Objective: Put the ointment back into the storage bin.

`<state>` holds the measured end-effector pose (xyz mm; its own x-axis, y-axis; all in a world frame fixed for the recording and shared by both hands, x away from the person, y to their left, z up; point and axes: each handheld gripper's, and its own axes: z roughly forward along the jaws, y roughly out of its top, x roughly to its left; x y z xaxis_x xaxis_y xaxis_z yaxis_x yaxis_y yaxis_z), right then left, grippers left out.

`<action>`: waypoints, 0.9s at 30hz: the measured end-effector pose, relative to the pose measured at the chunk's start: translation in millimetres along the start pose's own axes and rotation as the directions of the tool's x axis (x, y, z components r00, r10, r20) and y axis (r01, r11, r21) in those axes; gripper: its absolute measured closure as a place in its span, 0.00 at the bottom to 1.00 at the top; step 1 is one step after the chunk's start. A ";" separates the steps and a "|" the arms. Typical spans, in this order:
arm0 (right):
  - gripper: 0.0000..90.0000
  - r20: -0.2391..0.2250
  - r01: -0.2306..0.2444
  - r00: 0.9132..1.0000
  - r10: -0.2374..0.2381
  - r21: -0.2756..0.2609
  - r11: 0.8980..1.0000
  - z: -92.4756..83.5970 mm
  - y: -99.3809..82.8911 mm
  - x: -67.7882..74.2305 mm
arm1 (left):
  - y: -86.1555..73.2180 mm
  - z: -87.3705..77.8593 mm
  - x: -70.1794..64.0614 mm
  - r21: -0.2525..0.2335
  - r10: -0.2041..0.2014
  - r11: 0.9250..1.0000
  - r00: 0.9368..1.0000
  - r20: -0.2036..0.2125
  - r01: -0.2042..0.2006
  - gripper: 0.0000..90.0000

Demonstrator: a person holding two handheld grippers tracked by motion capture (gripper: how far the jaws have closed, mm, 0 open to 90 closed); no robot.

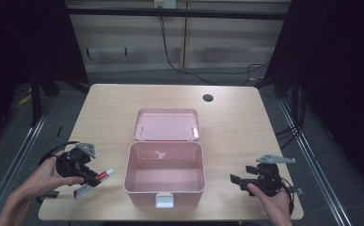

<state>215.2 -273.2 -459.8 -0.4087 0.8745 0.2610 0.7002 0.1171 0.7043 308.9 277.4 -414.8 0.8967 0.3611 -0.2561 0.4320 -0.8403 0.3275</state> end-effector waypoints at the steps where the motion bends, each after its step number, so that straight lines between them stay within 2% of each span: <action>1: 0.21 0.000 0.001 1.000 -0.001 0.000 1.000 0.0 0.0 0.0 | 0.5 -1.8 -0.4 -0.001 0.004 1.000 1.000 -0.004 -0.004 0.79; 6: 0.21 0.001 0.003 1.000 -0.003 0.004 1.000 0.0 0.1 0.0 | 0.9 -6.5 -1.8 -0.028 -0.002 1.000 1.000 -0.011 0.002 0.79; 14: 0.21 0.002 0.003 1.000 -0.003 0.004 1.000 0.1 0.3 -0.1 | 4.4 -14.0 -6.2 -0.034 0.019 0.999 1.000 -0.015 -0.019 0.79; 15: 0.21 0.002 0.003 1.000 -0.003 0.004 1.000 0.0 0.2 0.0 | 5.4 -17.0 -7.8 -0.038 0.031 0.999 0.999 -0.024 -0.032 0.79; 16: 0.21 0.001 0.003 1.000 -0.003 0.003 1.000 -0.2 0.2 -0.1 | 5.8 -18.2 -8.0 -0.041 0.038 0.998 0.999 -0.017 -0.039 0.79; 23: 0.21 0.001 0.001 1.000 -0.001 0.009 1.000 -0.2 0.0 -0.4 | 6.2 -27.4 -11.6 -0.088 0.038 0.995 0.999 -0.018 -0.040 0.79; 27: 0.21 0.001 0.001 1.000 -0.001 0.008 1.000 -0.3 0.1 -0.3 | 8.8 -31.3 -14.9 -0.073 0.051 0.996 0.999 -0.015 -0.052 0.79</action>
<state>215.2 -273.7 -459.5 -0.4086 0.8749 0.2599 0.7044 0.1212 0.6994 302.4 277.2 -379.6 0.9187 0.3240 -0.2258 0.3911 -0.8258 0.4062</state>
